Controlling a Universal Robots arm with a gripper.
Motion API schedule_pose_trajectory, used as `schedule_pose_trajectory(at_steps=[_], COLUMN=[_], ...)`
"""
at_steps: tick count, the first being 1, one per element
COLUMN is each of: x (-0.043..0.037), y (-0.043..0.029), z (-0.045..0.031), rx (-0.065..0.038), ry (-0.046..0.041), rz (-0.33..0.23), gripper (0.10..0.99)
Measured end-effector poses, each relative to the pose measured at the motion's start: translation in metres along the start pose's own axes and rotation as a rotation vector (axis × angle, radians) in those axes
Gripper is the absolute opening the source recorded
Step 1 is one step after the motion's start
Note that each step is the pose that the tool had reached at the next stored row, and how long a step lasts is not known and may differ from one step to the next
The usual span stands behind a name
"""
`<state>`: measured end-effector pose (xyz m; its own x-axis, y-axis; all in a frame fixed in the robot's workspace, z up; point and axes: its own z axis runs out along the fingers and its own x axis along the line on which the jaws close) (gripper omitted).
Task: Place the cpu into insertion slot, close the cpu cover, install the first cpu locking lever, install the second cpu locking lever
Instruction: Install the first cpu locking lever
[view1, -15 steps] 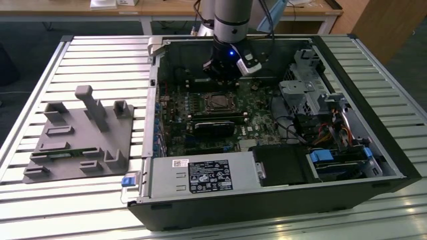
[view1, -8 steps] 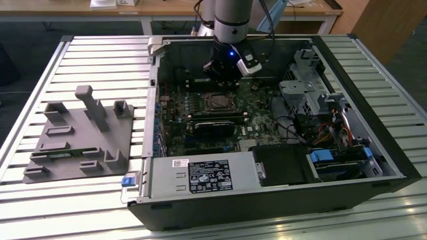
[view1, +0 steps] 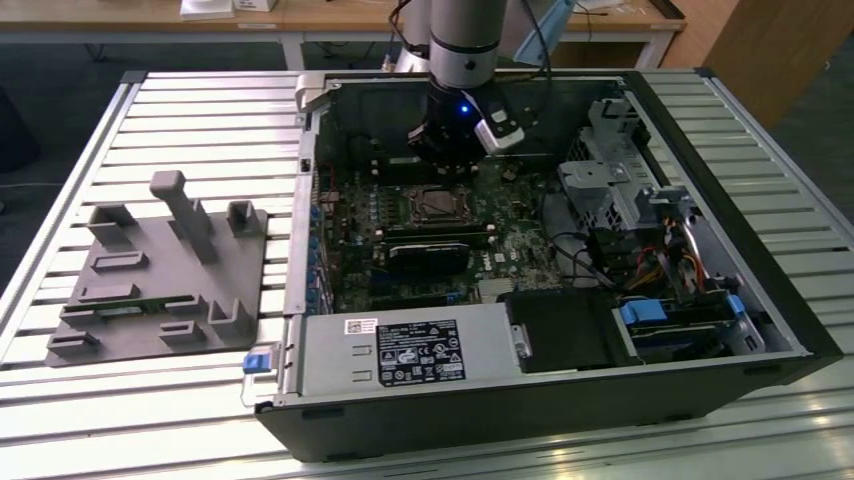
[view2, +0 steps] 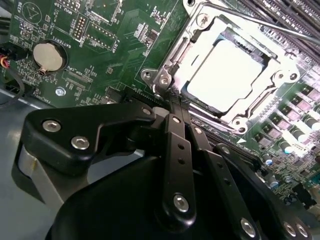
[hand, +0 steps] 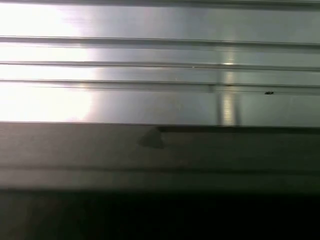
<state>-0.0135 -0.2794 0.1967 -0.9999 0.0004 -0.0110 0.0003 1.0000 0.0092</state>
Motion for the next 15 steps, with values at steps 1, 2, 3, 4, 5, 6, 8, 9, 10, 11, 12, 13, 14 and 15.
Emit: schedule_pose_trajectory(at_steps=[1, 2, 3, 4, 5, 6, 8, 9, 10, 11, 12, 13, 14, 15], x=[-0.0002, -0.0003, -0.0004, -0.0005, -0.0006, -0.0006, -0.0005, -0.0006, -0.0006, -0.0006, -0.0006, -0.0006, -0.0006, -0.0006], y=[0.0004, 0.0006, 0.0007, 0.0009, 0.0011, 0.0011, 0.0009, 0.0010, 0.0010, 0.0010, 0.0005, -0.0007, -0.0018, -0.0027], z=[0.0002, 0.0002, 0.0003, -0.0002, -0.0015, -0.0035, -0.0098, -0.0136, -0.0166, -0.0182, -0.0183, -0.0183, -0.0184, -0.0184], rx=[0.000, 0.000, -0.001, -0.001, -0.003, -0.002, -0.001, -0.001, -0.001, -0.001, -0.001, -0.001, -0.001, -0.001], ry=[-0.0001, -0.0002, -0.0003, -0.0006, -0.0015, -0.0011, -0.0005, -0.0005, -0.0004, -0.0004, -0.0005, -0.0005, -0.0004, -0.0004], rz=[0.000, 0.000, 0.000, 0.000, 0.000, 0.000, 0.000, 0.000, 0.000, 0.000, 0.000, 0.000, 0.000, 0.000], gripper=[0.106, 0.106, 0.106, 0.106, 0.106, 0.106, 0.106, 0.106, 0.106, 0.106, 0.106, 0.106, 0.106, 0.106])
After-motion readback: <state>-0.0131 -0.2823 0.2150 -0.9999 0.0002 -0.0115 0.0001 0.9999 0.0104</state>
